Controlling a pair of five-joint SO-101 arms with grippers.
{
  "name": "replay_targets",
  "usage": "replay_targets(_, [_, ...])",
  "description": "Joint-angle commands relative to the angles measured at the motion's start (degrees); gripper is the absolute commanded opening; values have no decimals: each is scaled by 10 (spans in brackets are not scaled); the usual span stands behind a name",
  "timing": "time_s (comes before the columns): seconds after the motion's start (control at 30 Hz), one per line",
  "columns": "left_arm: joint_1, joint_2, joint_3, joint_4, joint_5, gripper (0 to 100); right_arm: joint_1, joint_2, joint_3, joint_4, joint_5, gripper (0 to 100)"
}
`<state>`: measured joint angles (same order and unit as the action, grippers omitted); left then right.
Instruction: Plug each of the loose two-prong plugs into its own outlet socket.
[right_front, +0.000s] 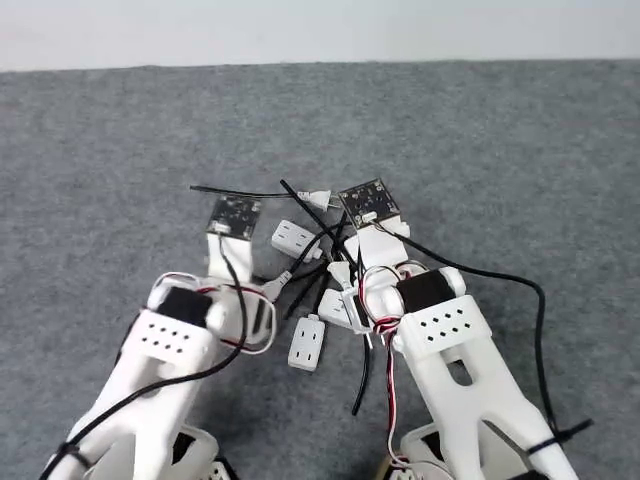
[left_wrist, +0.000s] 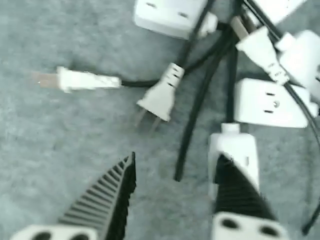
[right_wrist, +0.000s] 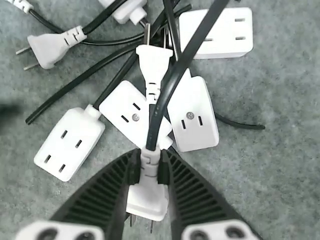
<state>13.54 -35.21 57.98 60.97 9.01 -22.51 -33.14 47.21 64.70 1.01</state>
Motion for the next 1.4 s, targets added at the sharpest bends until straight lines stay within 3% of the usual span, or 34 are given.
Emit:
replay_targets(0.0, [-22, -2, 5, -11, -58, 9, -35, -32, -49, 25, 9, 8])
replay_targets(0.23, [-23, 173, -39, -20, -81, 12, -111, -174, -15, 60, 43, 8])
replay_targets(0.4, [-22, 265, -84, 13, -164, 12, -117, -278, 30, 51, 66, 8])
replay_targets(0.53, [-19, 272, -87, 17, -256, 12, -167, -283, 63, 25, 66, 8])
replay_targets(0.67, [-18, 258, -81, 16, -278, 12, -212, -236, 72, 1, 51, 8])
replay_targets(1.03, [25, 75, 47, 6, -360, 12, -213, -151, 62, -31, 47, 8])
replay_targets(1.37, [80, -99, 133, 30, -369, 14, -212, -147, 62, -41, 43, 8])
